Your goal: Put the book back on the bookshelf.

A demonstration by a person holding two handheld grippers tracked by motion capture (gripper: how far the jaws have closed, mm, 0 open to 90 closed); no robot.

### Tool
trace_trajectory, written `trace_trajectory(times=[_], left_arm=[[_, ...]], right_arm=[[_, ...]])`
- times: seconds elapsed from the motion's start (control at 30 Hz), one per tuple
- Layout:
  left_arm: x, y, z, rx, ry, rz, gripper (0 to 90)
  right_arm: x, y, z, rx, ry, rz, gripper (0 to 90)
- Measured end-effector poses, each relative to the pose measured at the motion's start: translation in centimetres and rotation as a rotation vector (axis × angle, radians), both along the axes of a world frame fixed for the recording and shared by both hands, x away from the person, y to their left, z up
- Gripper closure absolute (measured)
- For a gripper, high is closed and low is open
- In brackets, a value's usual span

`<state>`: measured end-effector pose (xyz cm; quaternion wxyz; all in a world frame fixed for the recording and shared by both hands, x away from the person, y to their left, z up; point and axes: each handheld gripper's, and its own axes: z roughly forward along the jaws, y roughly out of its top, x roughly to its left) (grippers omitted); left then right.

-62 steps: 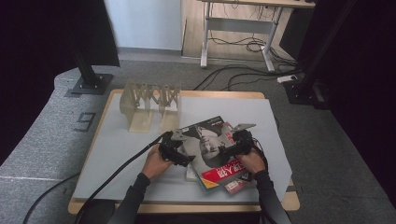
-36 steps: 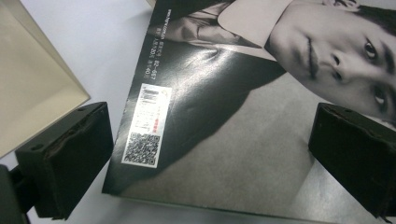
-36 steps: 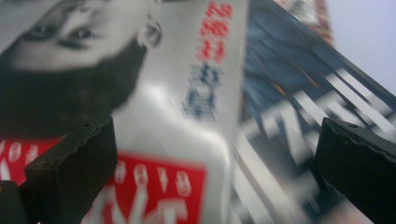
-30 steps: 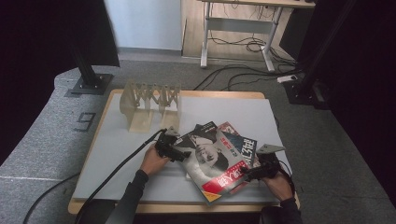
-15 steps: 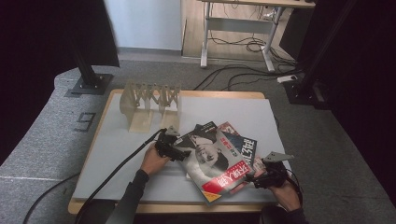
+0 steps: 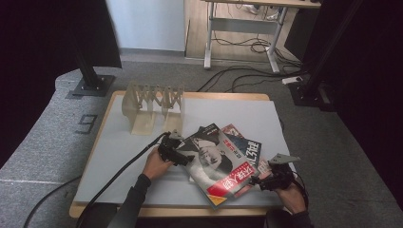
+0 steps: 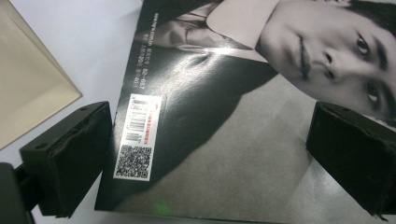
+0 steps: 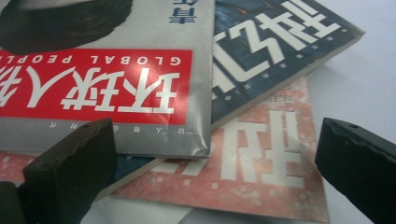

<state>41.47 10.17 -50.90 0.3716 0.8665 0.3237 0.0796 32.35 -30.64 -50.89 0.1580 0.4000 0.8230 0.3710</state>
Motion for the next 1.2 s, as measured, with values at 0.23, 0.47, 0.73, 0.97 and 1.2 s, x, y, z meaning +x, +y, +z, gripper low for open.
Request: trace_trajectory(times=[0.23, 0.47, 0.73, 0.97, 1.2], left_arm=[[-0.7, 0.0, 0.1, 0.026, 0.006, -0.018, 0.0], [-1.6, 0.2, 0.2, 0.039, 0.000, -0.026, 0.0], [-2.7, 0.3, 0.2, 0.051, -0.007, -0.032, 0.0], [-3.6, 0.1, 0.4, 0.054, -0.017, -0.050, 0.0], [-4.5, 0.0, 0.6, 0.036, -0.021, -0.063, 0.0]], right_arm=[[1.1, -0.4, 0.0, 0.003, 0.003, -0.039, 0.0], [2.5, -0.8, -0.1, 0.010, 0.005, -0.075, 0.0], [4.1, -1.2, -0.1, 0.017, 0.008, -0.120, 0.0], [5.6, -1.3, 0.1, -0.008, 0.002, -0.152, 0.0], [7.4, -1.3, 0.1, -0.010, 0.004, -0.182, 0.0]])
